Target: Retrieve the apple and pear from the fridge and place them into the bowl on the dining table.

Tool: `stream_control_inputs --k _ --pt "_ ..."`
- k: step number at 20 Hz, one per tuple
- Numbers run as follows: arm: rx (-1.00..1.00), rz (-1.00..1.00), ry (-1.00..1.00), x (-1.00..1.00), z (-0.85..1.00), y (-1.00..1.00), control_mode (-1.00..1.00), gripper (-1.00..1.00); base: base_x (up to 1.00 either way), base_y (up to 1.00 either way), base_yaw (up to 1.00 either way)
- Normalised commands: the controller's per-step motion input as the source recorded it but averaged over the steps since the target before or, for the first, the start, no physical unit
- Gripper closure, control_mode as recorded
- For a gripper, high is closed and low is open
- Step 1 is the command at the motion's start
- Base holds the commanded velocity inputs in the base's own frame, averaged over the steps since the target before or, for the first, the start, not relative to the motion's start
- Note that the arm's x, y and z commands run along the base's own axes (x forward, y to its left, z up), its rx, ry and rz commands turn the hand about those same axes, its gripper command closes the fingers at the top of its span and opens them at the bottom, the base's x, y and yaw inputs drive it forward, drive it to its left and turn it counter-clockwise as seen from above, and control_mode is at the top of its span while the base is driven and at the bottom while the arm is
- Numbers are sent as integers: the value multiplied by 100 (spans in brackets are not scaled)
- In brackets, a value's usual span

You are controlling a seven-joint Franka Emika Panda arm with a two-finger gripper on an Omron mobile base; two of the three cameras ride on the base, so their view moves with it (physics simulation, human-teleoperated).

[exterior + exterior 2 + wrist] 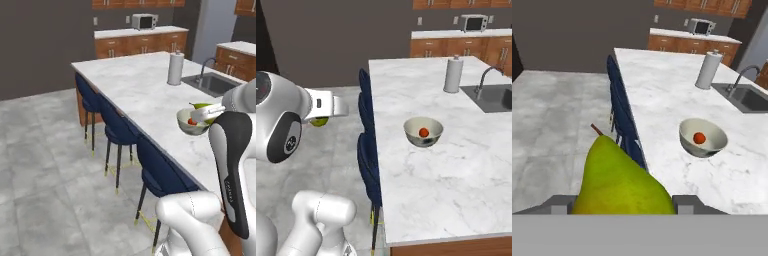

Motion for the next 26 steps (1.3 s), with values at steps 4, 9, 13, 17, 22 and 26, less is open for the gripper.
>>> stream_control_inputs --k 4,9,13,17,22,26 --pt "0 0 0 0 0 0 100 100 65 22 -64" --pt "0 0 0 0 0 0 100 100 72 20 -63" --pt "0 0 0 0 0 0 100 100 83 23 -62" --pt "0 0 0 0 0 0 100 100 88 31 -57" --pt "0 0 0 0 0 0 100 100 55 22 -33" --pt "0 0 0 0 0 0 100 100 17 0 -3"
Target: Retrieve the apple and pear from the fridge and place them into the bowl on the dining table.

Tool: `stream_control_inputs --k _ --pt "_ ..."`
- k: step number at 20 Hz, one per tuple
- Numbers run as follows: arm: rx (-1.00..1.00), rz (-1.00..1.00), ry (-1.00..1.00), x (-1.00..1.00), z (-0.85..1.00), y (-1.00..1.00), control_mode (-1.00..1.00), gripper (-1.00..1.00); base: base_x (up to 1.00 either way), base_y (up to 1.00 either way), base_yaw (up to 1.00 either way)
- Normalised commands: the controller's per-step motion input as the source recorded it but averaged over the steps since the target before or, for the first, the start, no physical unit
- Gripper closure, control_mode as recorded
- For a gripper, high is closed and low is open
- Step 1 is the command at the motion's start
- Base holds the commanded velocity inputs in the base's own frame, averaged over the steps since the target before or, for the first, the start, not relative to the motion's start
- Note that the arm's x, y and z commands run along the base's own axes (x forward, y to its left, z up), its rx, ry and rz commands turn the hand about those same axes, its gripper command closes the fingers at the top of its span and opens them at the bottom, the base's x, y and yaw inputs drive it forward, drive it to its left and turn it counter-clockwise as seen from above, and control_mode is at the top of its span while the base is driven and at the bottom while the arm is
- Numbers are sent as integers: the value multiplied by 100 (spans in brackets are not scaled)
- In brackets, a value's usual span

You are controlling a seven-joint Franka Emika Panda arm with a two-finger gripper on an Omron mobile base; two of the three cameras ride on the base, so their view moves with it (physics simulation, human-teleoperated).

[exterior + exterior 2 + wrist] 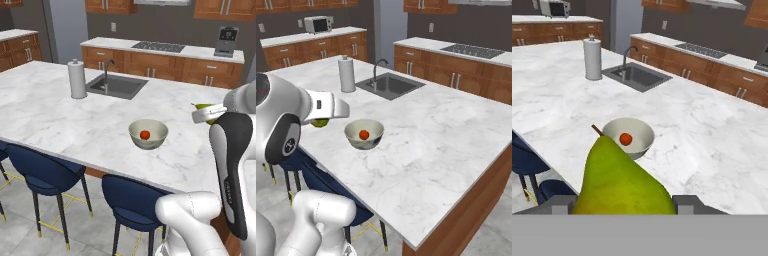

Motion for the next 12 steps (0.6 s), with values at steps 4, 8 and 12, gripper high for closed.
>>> stream_control_inputs --k 4,8,12 --pt "0 -1 5 18 -19 0 -100 100 7 0 0" --pt "0 0 20 66 -58 0 -100 100 0 0 0" --pt "0 0 14 71 -55 0 -100 100 0 0 0"
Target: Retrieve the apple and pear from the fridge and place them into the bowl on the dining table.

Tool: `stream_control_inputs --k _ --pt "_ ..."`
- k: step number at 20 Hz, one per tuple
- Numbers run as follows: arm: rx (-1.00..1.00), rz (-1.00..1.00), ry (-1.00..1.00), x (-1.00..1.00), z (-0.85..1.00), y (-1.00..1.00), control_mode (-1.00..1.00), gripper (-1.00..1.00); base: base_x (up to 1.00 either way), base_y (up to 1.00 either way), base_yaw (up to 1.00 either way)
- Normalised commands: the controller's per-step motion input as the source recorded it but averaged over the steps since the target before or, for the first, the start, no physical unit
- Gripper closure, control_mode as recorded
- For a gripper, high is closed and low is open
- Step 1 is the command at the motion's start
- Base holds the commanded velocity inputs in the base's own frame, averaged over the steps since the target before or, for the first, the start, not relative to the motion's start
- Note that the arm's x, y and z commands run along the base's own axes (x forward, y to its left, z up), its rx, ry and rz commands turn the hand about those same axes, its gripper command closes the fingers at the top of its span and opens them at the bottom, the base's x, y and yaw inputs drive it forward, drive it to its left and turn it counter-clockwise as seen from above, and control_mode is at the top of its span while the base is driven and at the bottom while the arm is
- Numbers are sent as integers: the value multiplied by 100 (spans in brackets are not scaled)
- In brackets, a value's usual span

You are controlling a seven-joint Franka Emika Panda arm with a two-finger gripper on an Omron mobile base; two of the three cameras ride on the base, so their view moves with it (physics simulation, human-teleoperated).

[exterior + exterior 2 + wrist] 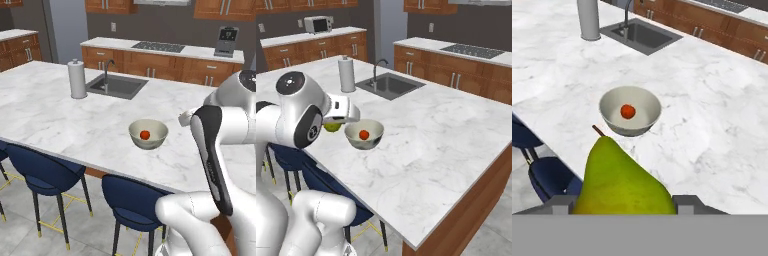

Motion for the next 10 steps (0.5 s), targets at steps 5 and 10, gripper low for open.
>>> stream_control_inputs --k 5,10 --pt "1 0 2 75 -51 0 -100 100 0 0 0" --pt "2 0 0 89 -55 0 -100 100 0 0 0"
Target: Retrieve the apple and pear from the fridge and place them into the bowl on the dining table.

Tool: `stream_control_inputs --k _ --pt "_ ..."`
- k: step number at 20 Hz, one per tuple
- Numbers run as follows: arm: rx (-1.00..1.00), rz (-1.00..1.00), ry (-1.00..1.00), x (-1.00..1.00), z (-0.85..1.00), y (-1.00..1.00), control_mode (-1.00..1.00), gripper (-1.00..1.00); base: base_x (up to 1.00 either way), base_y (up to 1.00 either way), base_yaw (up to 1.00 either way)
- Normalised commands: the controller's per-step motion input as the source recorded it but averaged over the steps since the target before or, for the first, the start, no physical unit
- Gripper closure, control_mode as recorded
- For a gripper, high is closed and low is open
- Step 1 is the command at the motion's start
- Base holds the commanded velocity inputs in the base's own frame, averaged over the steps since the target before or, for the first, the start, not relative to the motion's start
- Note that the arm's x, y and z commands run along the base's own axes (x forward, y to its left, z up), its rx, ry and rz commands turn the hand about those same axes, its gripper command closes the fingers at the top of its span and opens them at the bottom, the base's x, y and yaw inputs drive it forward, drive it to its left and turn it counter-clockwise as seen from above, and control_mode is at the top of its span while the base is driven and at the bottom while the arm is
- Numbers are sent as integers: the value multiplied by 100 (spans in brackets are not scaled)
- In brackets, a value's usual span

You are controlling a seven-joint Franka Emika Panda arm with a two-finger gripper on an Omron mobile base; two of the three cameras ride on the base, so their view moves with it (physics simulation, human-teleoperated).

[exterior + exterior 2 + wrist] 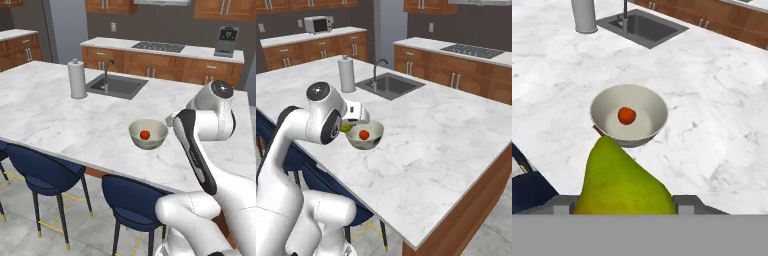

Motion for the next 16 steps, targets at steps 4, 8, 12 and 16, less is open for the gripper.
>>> stream_control_inputs --k 4,8,12,16 --pt "1 0 3 97 -54 5 -100 100 0 0 0" --pt "0 0 10 94 -41 9 -100 100 0 0 0" --pt "0 0 10 92 -39 11 -100 100 0 0 0" --pt "0 0 8 86 -38 3 -100 100 0 0 0"
